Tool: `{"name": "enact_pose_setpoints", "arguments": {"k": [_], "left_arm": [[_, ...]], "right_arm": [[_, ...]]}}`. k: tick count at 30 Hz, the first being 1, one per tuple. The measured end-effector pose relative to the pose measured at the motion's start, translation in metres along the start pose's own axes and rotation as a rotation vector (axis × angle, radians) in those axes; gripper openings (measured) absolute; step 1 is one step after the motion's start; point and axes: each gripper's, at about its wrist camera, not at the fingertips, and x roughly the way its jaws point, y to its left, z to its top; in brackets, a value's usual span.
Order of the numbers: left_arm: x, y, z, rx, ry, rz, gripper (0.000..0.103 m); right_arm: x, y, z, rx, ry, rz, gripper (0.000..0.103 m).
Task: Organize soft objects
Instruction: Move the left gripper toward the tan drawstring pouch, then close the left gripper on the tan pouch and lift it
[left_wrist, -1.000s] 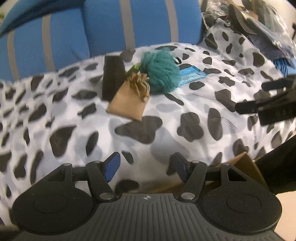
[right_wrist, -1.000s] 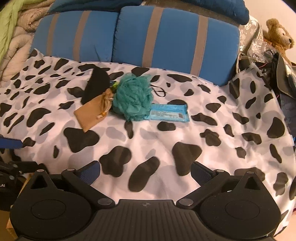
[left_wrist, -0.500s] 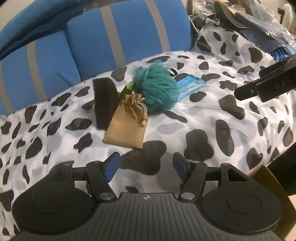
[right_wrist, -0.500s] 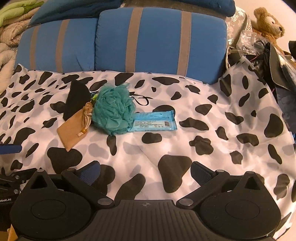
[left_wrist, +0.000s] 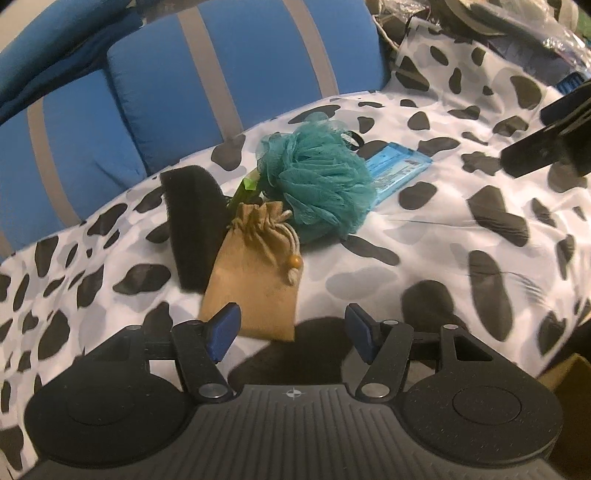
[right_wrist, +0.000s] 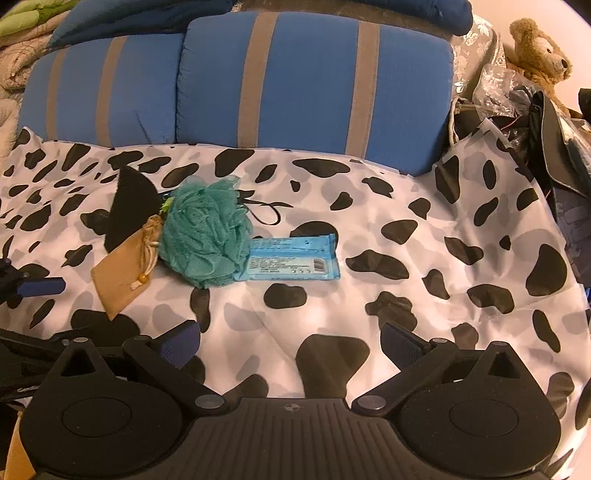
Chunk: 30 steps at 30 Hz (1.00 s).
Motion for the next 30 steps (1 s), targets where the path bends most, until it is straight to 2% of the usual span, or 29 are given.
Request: {"name": "enact_pose_setpoints", "arguments": {"k": [5,13,15,17,19,20,25,30], "left_arm": [[0.028,0.000,0.004,0.046,-0.003,0.022,0.062],[0.075,-0.002,0.003,0.097,0.029,0.049,0.061],[0.079,-0.001,0.002,0.083,0.005,0.053,0.061],[0.080,0.002,0.002,0.062,-0.002,0.037,0.054],[0.081,0.008,0.003,0.012,0.011,-0.016,0.037],[0.081,0.010,0.003,-0.010,0.019,-0.029,0.034],[0.077,0.020,0.001,-0.048,0.057,-0.039,0.007],[0.068,0.024,0.001,-0.050,0.071,-0.044,0.002]], "right_arm": [[0.003,-0.004,0.003,0.021,0.011,0.007,0.103],[0.004,0.001,0.006,0.031,0.021,0.070,0.103],[0.003,0.002,0.006,0.025,0.017,0.077,0.103],[0.002,0.001,0.006,0.033,0.012,0.088,0.103],[0.002,-0.002,0.006,0.049,0.016,0.093,0.103],[0.002,-0.003,0.007,0.058,0.018,0.093,0.103],[0.002,-0.009,0.006,0.095,0.023,0.101,0.103],[0.003,-0.010,0.006,0.103,0.017,0.099,0.103]]}}
